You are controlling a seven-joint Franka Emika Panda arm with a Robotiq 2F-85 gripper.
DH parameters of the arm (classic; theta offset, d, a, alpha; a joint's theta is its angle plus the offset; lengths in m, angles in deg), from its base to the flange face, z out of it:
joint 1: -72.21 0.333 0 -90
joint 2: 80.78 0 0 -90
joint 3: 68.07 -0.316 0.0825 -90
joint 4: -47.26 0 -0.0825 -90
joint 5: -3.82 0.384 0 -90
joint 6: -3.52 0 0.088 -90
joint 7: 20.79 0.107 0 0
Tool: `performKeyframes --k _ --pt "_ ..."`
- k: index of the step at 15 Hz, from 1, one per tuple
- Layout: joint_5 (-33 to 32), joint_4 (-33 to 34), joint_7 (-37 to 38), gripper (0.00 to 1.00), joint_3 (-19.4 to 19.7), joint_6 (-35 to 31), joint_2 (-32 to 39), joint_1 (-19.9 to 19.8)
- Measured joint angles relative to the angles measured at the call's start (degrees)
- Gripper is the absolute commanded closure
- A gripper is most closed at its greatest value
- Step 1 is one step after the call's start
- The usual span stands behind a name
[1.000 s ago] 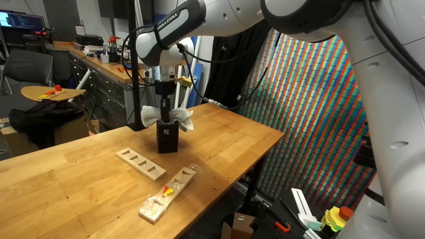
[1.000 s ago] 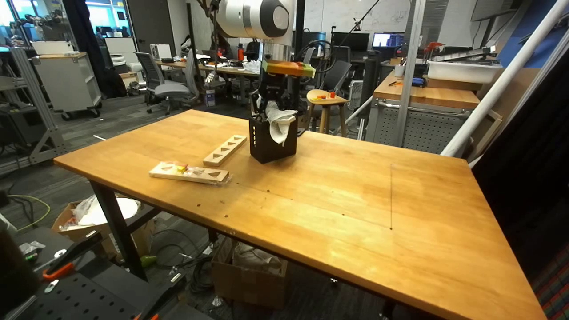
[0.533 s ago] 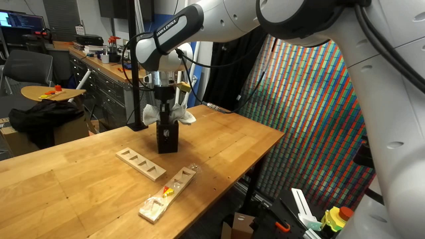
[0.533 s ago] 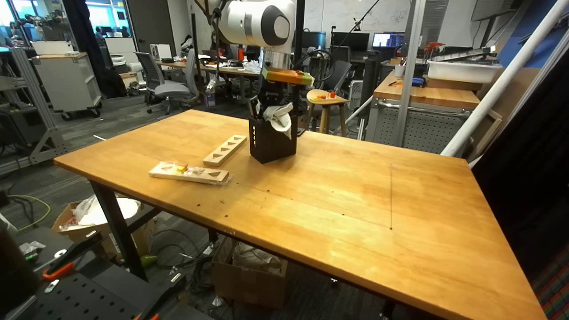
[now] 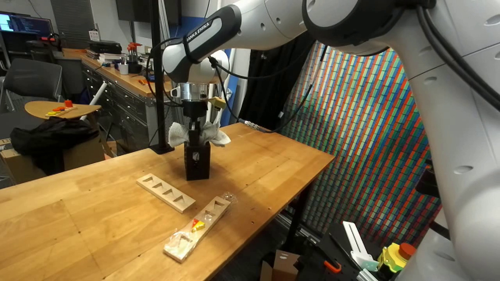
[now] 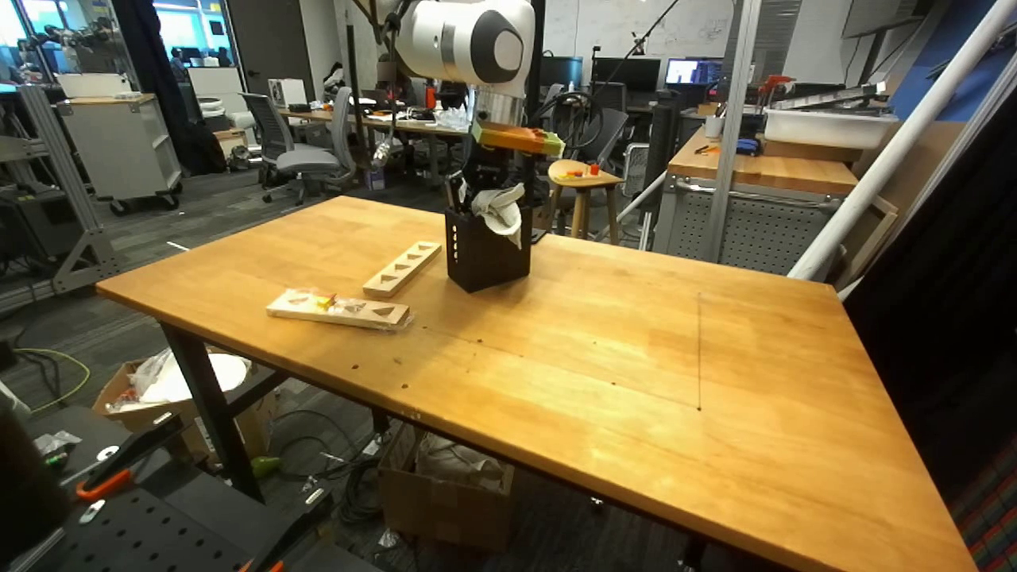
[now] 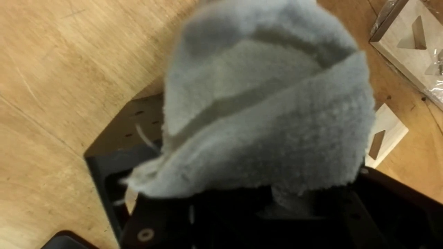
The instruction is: Stuff the towel into the box
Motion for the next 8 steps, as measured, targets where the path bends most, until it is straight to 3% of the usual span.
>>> performKeyframes --k 6,7,8 --pt "-2.4 -0.1 0.6 0.16 0.4 -0.1 -2.4 0.1" --pt "-3.0 -0.2 0.8 0.11 0.4 -0.1 -3.0 0.1" --pt "-3.5 -0.2 0.9 0.13 0.4 -0.1 -3.6 0.2"
